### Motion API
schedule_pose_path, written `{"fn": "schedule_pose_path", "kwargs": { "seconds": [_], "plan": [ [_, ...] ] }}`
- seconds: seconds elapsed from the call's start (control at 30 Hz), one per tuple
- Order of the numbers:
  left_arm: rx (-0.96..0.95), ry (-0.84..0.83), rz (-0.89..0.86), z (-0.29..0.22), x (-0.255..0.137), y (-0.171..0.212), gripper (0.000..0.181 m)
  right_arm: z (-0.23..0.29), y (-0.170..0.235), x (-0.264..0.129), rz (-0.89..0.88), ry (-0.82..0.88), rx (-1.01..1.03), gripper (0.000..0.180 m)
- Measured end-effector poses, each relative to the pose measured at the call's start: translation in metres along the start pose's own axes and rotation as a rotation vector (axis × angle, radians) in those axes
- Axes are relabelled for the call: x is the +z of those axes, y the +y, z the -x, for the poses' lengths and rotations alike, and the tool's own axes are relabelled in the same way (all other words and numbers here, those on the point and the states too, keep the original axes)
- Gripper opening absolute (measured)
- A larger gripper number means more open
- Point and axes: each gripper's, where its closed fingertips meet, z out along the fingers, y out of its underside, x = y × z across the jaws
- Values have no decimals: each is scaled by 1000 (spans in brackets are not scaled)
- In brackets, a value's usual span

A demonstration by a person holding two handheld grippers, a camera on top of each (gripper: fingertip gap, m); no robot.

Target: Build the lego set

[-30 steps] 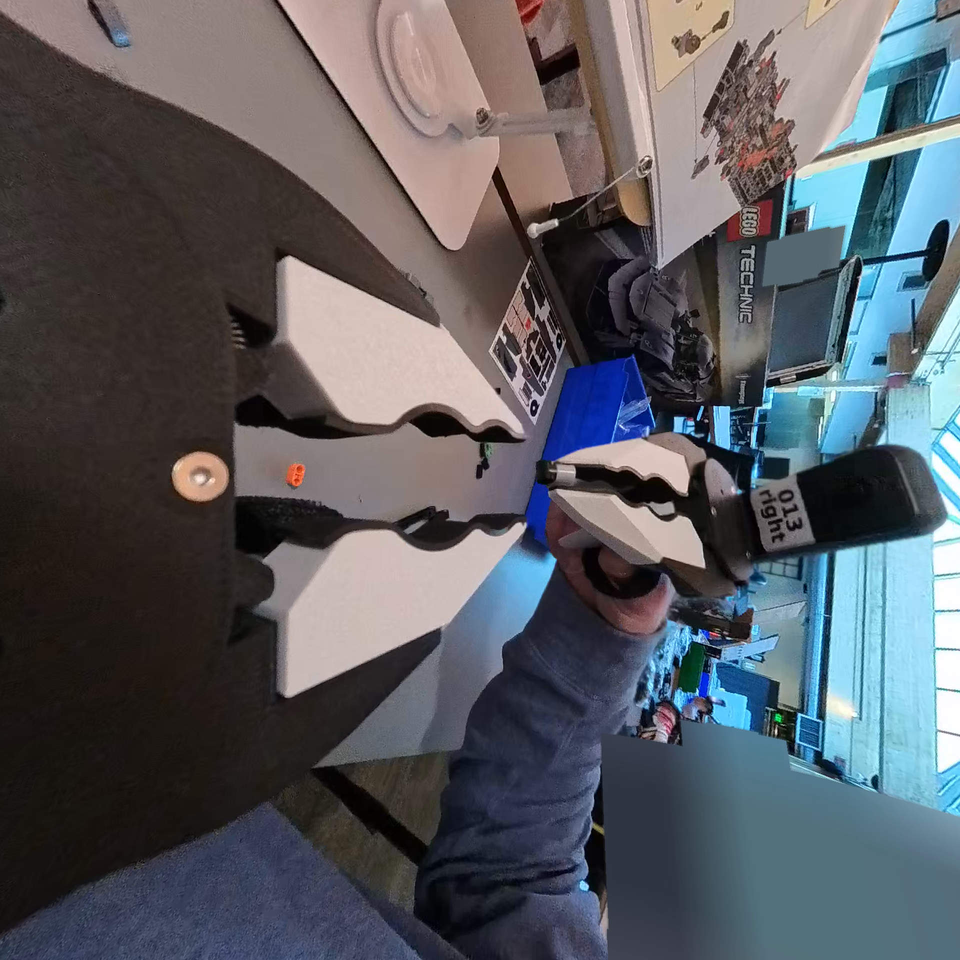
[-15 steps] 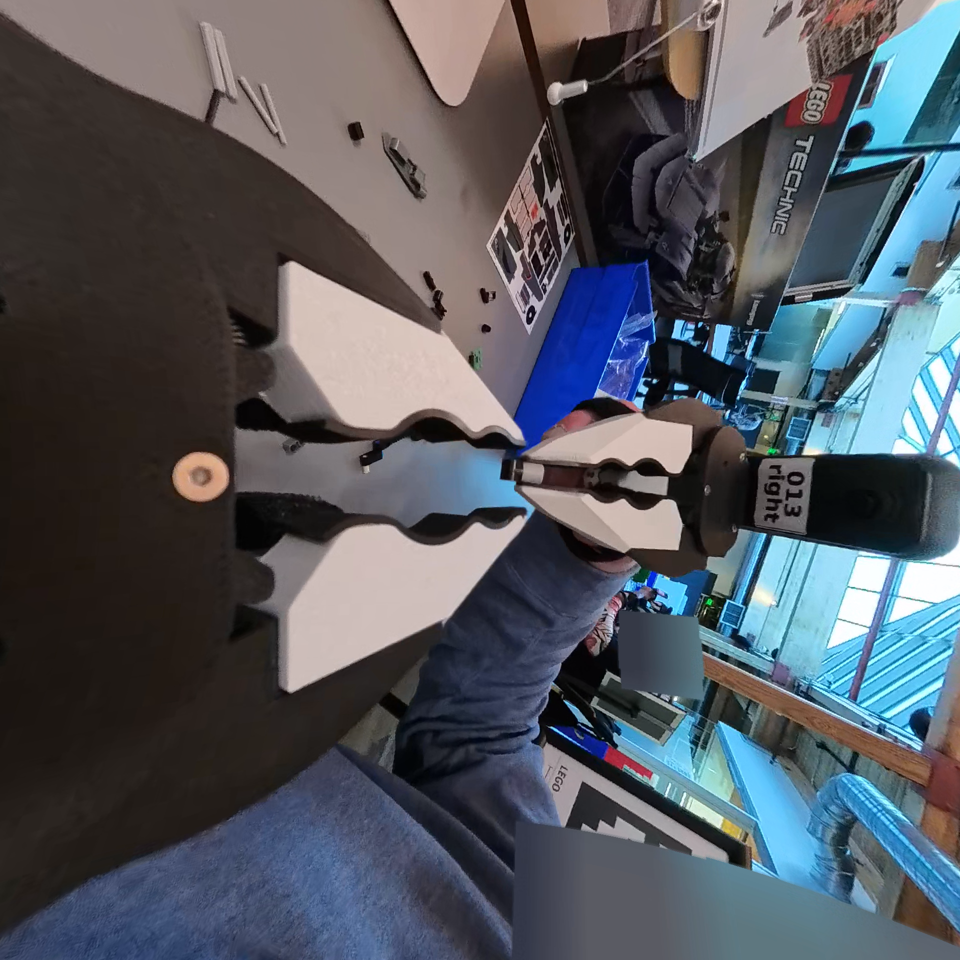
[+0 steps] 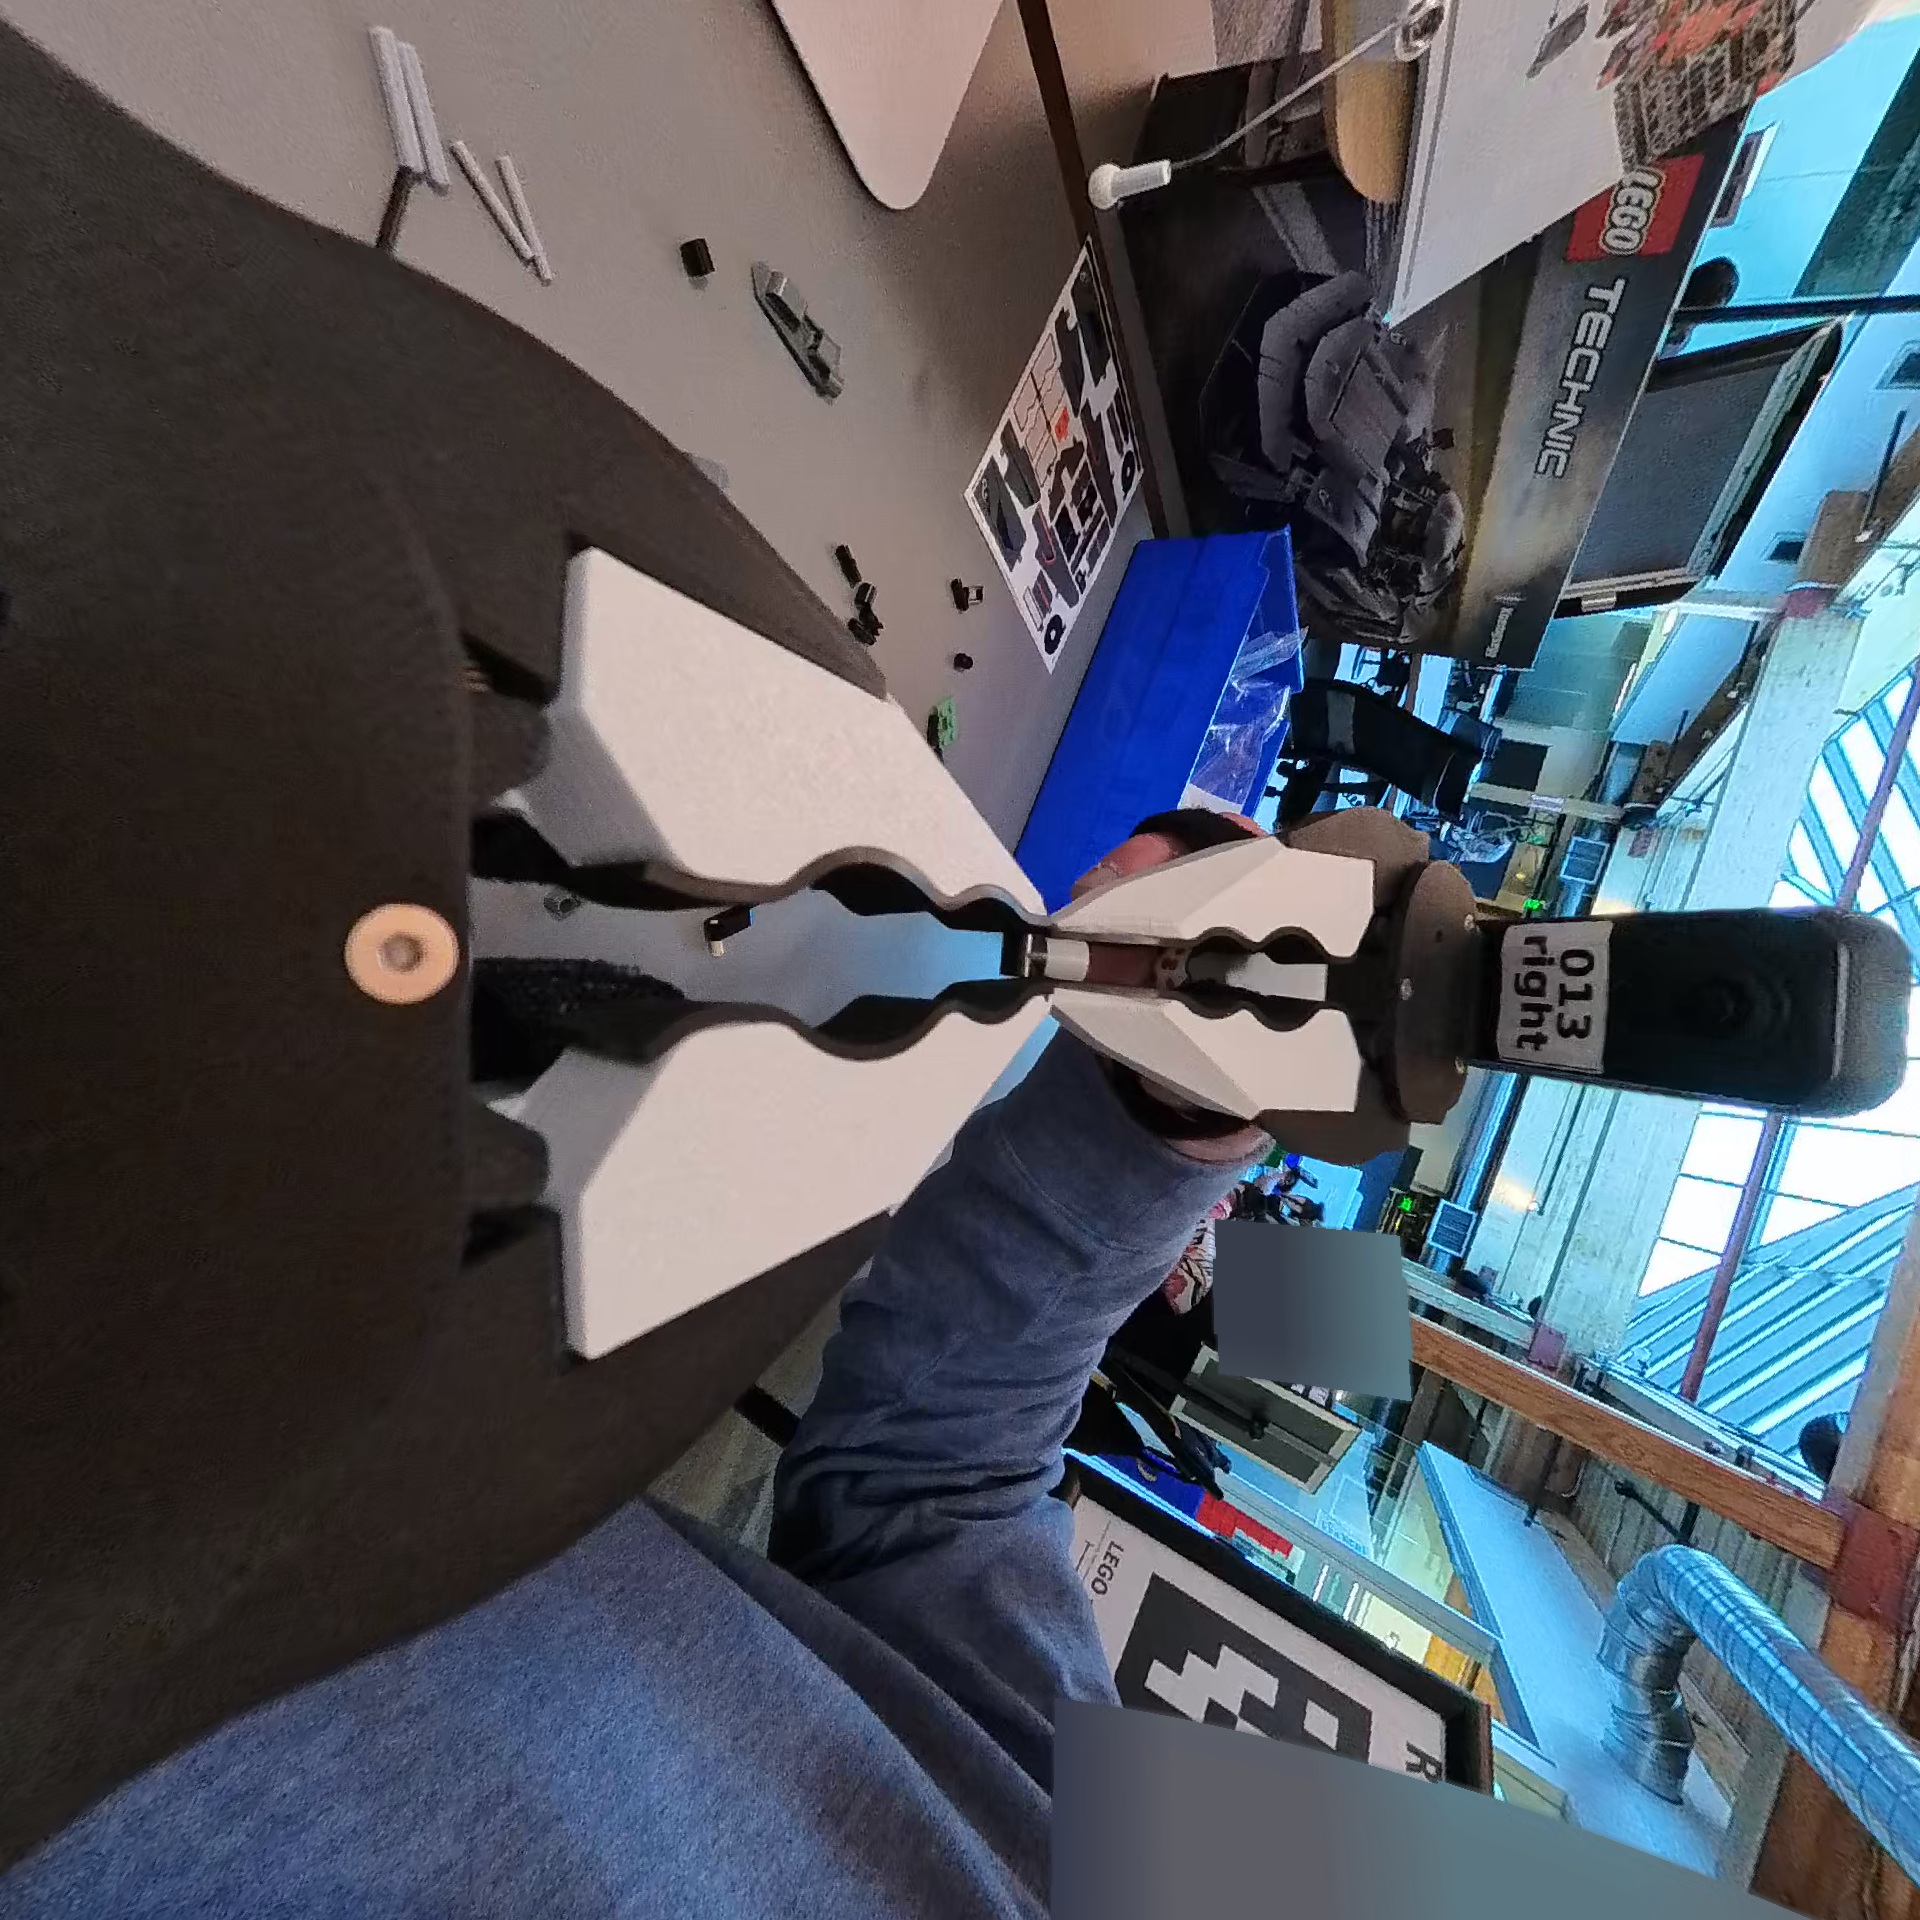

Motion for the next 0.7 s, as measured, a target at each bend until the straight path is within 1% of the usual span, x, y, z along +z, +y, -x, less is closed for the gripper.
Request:
{"fn": "schedule_pose_path", "kwargs": {
  "seconds": [0.43, 0.7],
  "plan": [
    [3, -11, -1, 3, 2, 2, 6, -3, 1, -1, 45, -15, 16, 5],
    [-7, -7, -14, 1, 1, 1, 8, -2, 0, 1, 121, -19, -39, 5]
  ]
}}
